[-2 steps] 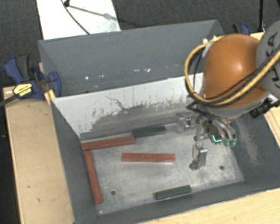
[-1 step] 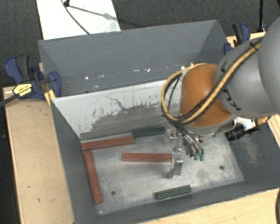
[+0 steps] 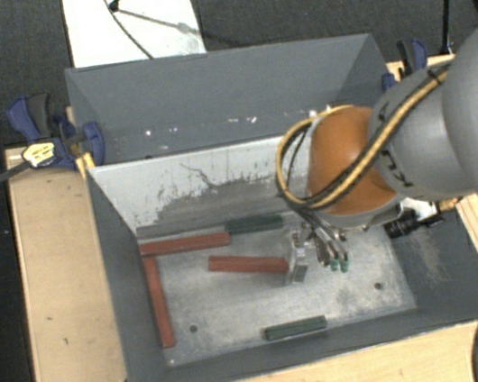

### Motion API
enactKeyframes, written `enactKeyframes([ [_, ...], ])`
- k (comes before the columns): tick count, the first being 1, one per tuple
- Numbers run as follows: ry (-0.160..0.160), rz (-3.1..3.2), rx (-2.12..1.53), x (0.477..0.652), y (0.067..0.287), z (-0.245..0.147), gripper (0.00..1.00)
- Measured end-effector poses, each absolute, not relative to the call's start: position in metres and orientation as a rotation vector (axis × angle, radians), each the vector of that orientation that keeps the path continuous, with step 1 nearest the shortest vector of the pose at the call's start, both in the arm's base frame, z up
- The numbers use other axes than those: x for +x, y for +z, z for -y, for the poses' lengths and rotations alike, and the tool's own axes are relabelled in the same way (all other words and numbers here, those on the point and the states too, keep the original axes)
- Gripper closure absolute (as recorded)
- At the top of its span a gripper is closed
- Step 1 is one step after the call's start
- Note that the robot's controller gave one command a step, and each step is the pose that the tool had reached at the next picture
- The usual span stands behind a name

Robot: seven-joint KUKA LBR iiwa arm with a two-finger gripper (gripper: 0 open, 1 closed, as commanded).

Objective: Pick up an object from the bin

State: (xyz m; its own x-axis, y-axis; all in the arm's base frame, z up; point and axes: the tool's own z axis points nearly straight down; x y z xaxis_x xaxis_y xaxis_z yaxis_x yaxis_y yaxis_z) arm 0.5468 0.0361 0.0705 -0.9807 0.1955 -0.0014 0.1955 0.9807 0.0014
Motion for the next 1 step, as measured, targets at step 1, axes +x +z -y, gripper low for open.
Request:
enactKeyframes([
  [1,-0.001,-3.092,-0.501,0.5641,0.2240,-0.0438,1.00],
])
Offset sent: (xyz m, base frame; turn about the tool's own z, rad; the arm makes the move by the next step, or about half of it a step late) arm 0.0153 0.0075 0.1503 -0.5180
